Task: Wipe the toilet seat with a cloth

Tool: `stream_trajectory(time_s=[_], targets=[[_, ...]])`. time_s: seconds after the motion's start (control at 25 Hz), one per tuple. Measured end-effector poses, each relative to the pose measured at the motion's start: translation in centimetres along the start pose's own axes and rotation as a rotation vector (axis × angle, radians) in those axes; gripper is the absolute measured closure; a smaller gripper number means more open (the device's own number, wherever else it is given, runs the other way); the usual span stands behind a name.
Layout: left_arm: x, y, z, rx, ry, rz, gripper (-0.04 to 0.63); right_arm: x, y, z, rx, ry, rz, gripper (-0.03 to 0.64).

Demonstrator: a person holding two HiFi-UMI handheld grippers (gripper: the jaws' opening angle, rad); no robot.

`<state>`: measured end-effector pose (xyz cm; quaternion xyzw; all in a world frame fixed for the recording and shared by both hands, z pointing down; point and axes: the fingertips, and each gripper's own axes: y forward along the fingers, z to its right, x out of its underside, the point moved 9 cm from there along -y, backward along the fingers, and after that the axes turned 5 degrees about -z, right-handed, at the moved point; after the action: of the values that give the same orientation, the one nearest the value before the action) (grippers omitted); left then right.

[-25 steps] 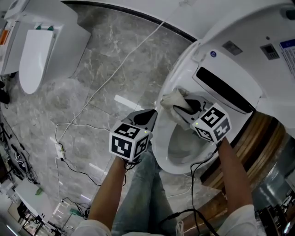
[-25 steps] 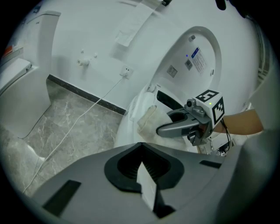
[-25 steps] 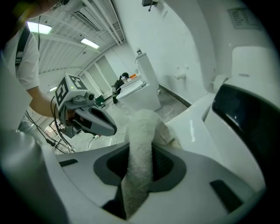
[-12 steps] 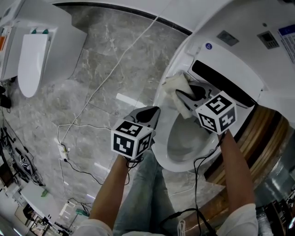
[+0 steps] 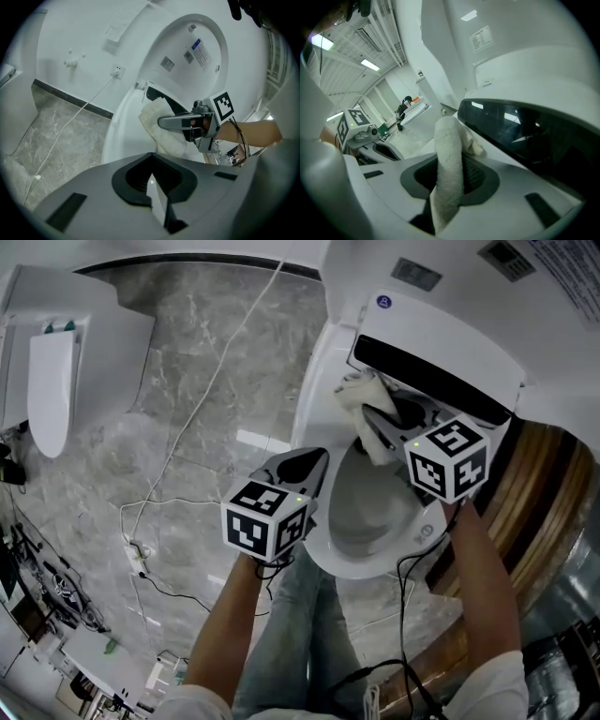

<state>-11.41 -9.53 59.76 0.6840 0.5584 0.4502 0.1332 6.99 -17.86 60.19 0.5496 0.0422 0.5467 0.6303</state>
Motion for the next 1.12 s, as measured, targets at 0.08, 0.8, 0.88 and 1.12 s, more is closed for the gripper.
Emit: stream_trajectory(time_s=[0.08,0.8,0.88,1.12], targets=[[0.3,0.4,0.7,0.013,0.012,-0.011,0.584,0.7,-0.5,0.3,0.012,0.019,0.007,0.517],[2.0,3.0,4.9,0.068,0.093,-0.086,0.584,7.3,-6.2,3.7,0.138,0.175,0.027,0.517],[2.2,3.4,5.5,0.074,0.102,-0.090,0.584,8.1,-7.0,4.2,0.148,0.210,0.041,0.517],[3.0,4.2,7.4,0.087,0.128,-0.112,0.584,9.7,-9.5,5.0,0.208,0.290,0.103,0.516]])
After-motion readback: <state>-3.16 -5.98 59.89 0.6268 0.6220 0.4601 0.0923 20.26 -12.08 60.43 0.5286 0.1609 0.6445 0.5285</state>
